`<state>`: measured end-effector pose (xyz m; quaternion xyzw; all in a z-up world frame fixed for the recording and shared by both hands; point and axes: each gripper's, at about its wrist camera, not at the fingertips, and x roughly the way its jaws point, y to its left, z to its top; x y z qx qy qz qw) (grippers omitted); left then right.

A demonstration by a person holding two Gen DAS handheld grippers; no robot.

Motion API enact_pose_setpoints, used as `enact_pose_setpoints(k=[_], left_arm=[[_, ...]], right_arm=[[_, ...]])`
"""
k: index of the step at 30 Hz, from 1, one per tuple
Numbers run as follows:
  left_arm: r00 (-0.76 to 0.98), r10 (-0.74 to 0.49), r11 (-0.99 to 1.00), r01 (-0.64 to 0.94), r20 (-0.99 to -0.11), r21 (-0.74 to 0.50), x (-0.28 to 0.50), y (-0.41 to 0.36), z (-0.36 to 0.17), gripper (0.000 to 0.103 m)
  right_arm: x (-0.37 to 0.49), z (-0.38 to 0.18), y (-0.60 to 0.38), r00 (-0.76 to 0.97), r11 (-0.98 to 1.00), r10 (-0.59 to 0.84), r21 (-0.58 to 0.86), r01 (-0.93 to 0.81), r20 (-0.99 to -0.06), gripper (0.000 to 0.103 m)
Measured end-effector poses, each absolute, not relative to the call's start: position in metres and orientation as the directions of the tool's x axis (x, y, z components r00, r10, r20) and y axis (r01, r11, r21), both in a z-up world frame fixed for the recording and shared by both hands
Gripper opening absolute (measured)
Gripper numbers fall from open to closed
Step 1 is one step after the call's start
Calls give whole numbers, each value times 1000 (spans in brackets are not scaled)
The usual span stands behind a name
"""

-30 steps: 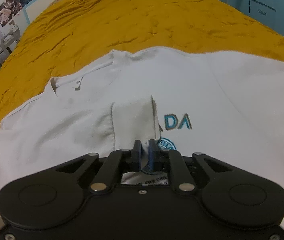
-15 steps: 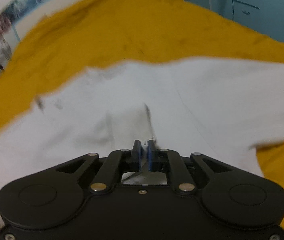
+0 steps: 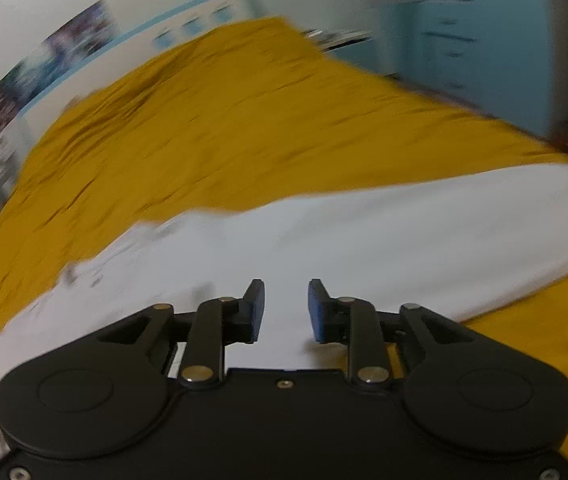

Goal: Fold small clothes

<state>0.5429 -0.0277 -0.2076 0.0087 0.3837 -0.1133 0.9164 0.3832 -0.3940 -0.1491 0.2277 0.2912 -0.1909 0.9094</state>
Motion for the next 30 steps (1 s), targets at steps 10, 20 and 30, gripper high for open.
enact_pose_setpoints(k=[10, 20, 30], left_arm=[[632, -263, 948, 310, -729, -73, 541, -109, -224, 53], [620, -206, 960, 280, -757, -32, 550, -126, -240, 53], [611, -177, 966, 260, -771, -16, 559, -134, -251, 53]], right_arm=[[251, -164, -598, 590, 463, -449, 390, 796, -671, 32], [254, -214, -669, 535, 273, -456, 460, 845, -711, 32], [242, -241, -692, 530, 157, -497, 529, 834, -687, 37]])
